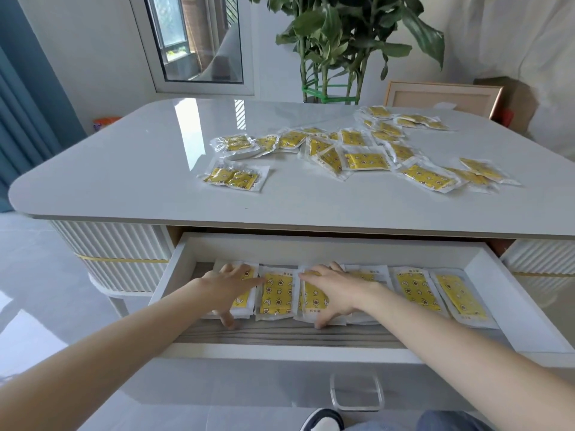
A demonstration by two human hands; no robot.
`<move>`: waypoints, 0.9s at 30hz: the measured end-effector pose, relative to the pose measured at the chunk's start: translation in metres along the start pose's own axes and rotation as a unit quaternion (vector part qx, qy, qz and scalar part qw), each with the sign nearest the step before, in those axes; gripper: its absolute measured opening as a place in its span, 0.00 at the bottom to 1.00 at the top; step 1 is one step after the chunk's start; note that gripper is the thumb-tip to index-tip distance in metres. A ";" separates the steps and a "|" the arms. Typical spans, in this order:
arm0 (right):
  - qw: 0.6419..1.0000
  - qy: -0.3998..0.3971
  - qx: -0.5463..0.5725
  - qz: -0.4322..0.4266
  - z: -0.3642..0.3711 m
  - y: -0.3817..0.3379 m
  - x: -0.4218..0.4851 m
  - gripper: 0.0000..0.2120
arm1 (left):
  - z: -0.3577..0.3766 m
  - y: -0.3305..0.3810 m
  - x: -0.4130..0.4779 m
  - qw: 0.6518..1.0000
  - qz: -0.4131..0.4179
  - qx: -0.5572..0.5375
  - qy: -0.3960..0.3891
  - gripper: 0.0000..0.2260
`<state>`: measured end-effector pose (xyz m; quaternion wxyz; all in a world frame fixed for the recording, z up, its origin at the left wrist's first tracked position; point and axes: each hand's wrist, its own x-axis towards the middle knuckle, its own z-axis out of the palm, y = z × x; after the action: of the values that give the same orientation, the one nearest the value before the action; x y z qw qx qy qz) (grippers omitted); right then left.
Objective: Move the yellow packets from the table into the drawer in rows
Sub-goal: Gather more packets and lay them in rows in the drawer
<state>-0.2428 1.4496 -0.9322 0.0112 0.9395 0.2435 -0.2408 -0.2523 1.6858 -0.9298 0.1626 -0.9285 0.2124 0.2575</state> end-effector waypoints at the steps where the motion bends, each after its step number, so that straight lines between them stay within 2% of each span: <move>1: 1.000 0.002 0.018 -0.001 -0.003 0.001 -0.002 0.50 | -0.002 -0.001 -0.003 1.000 0.003 -0.021 -0.006 0.50; 4: 0.995 0.036 0.096 -0.006 -0.019 0.002 -0.014 0.41 | -0.010 0.001 -0.016 0.997 0.006 -0.070 0.016 0.45; 8: 0.975 0.121 0.186 -0.016 -0.044 -0.003 -0.041 0.21 | -0.030 0.013 -0.039 0.973 0.003 -0.192 0.126 0.30; 11: 0.951 0.206 0.228 -0.020 -0.062 -0.004 -0.062 0.13 | -0.053 0.021 -0.057 0.946 0.008 -0.250 0.206 0.25; 16: 0.905 0.336 0.263 0.011 -0.089 0.007 -0.089 0.09 | -0.103 0.026 -0.081 0.891 0.022 -0.321 0.321 0.19; 20: 0.865 0.413 0.280 0.057 -0.106 0.029 -0.100 0.09 | -0.145 0.025 -0.079 0.858 0.012 -0.323 0.399 0.16; 23: 0.844 0.440 0.292 0.096 -0.116 0.053 -0.101 0.10 | -0.171 0.025 -0.060 0.843 0.011 -0.333 0.422 0.15; 27: 0.821 0.452 0.311 0.160 -0.120 0.099 -0.092 0.15 | -0.198 0.031 -0.016 0.843 0.016 -0.317 0.435 0.18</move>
<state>-0.2136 1.3369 -0.7936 -0.3546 0.9221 -0.0200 0.1534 -0.1988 1.5826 -0.7662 -0.2534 -0.9427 0.1832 -0.1165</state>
